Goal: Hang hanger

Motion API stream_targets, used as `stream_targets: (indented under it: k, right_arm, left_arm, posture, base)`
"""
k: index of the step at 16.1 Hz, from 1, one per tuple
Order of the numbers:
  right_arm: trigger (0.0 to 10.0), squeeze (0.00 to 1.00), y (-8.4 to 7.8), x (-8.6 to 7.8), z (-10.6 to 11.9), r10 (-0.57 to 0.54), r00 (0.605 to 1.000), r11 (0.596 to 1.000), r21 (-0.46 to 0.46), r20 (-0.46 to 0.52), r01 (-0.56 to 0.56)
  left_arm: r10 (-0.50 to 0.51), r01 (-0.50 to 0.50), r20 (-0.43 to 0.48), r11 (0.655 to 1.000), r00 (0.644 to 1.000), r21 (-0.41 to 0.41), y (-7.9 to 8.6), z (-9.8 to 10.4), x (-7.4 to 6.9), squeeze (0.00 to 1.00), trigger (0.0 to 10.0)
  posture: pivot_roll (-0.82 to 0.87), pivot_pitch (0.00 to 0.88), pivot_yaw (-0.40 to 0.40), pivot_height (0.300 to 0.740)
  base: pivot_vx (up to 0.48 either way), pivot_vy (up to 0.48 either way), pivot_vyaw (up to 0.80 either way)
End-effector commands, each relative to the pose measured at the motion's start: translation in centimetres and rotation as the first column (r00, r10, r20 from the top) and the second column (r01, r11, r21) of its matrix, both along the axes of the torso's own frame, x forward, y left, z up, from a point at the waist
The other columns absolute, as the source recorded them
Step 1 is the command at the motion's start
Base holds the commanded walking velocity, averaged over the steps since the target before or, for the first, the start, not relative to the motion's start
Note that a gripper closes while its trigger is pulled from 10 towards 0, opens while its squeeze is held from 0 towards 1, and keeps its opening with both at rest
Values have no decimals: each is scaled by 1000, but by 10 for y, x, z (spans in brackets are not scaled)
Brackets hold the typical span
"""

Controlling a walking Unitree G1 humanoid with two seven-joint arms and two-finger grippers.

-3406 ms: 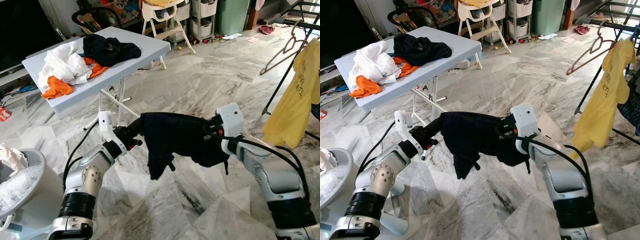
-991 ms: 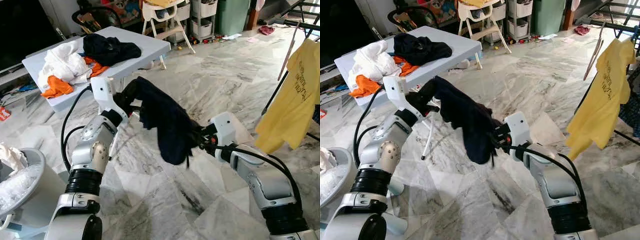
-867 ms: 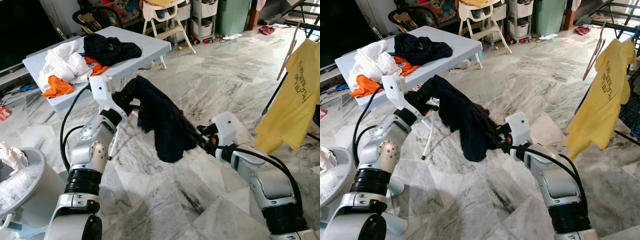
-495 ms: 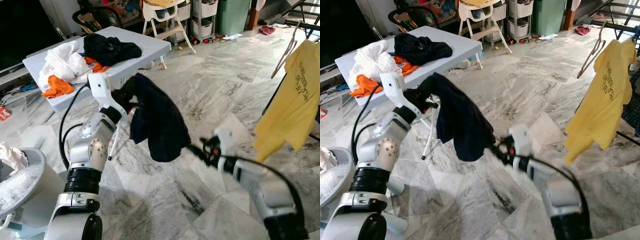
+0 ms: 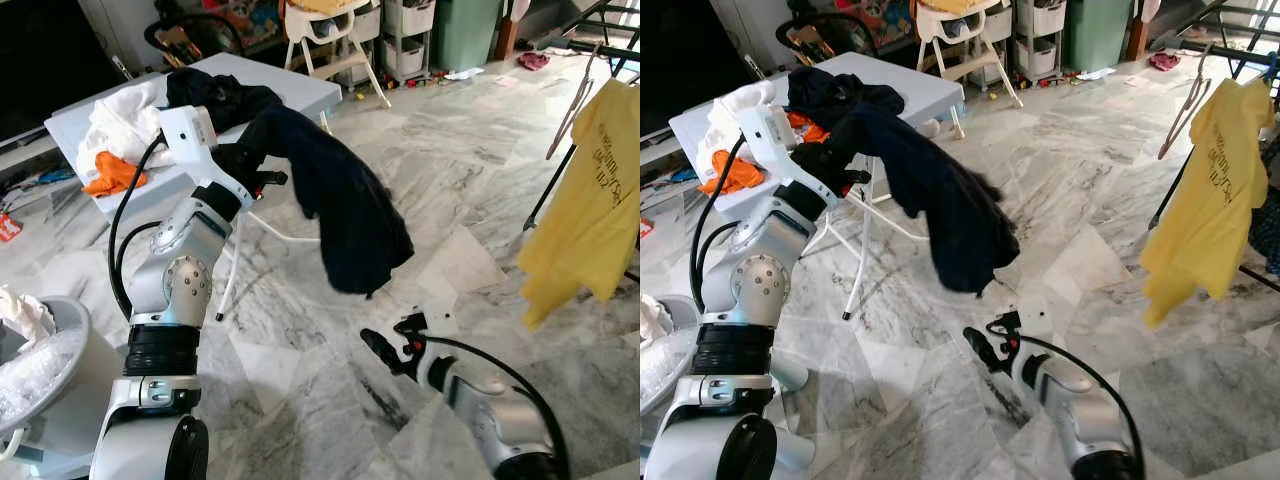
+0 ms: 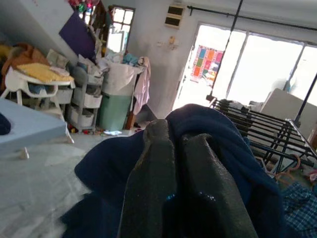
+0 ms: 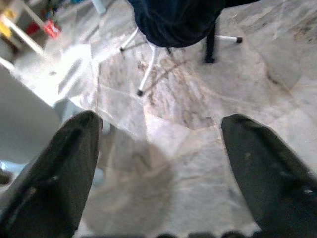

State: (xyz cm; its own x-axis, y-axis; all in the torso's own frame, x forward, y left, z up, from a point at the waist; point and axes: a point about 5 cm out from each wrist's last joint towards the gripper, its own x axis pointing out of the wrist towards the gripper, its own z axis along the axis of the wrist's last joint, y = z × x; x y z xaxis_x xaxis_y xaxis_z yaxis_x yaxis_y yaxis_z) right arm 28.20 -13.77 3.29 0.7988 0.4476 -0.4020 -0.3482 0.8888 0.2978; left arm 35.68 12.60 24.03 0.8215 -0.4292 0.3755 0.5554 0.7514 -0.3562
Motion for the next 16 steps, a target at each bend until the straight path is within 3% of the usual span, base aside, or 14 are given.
stream_targets:
  k: [1,3,4,6,11,12,15,16]
  right_arm:
    - [10000,0,9,15,8,-84,995,996,30,55,82]
    - [10000,0,11,22,12,-139,986,990,32,92,137]
    - [10000,0,12,37,26,-245,958,969,76,147,236]
    - [10000,0,16,41,30,-255,954,966,88,159,243]
    - [10000,0,31,41,19,-241,966,961,162,95,224]
    - [0,0,39,38,15,-214,975,951,240,60,194]
    - [0,0,45,35,11,-167,983,962,229,73,147]
    - [0,0,50,35,15,-100,988,972,225,116,72]
  left_arm:
    - [17,-16,37,999,999,-34,5,14,-3,0,0]
    - [14,-12,33,999,999,-34,4,13,-5,0,0]
    - [1,-1,-1,1000,1000,-25,0,3,-12,0,0]
    - [1,-2,-32,1000,999,-26,-1,-7,-17,0,0]
    - [-17,15,-32,999,999,-47,-9,-1,-21,0,0]
    - [-26,24,-30,998,999,-50,-9,1,-21,0,0]
    - [-46,44,-26,997,999,-59,-12,4,-21,0,0]
    - [-59,57,-24,997,998,-53,-13,5,-21,0,0]
  posture:
    - [-120,6,178,740]
    - [-115,6,180,740]
    - [-109,6,177,740]
    - [-103,7,174,740]
    - [-89,6,170,740]
    - [-87,5,172,740]
    - [-82,4,173,740]
    - [-75,0,171,740]
  base:
    - [0,0,0]
    - [0,0,0]
    - [0,0,0]
    - [0,0,0]
    - [0,0,0]
    - [0,0,0]
    - [0,0,0]
    - [0,0,0]
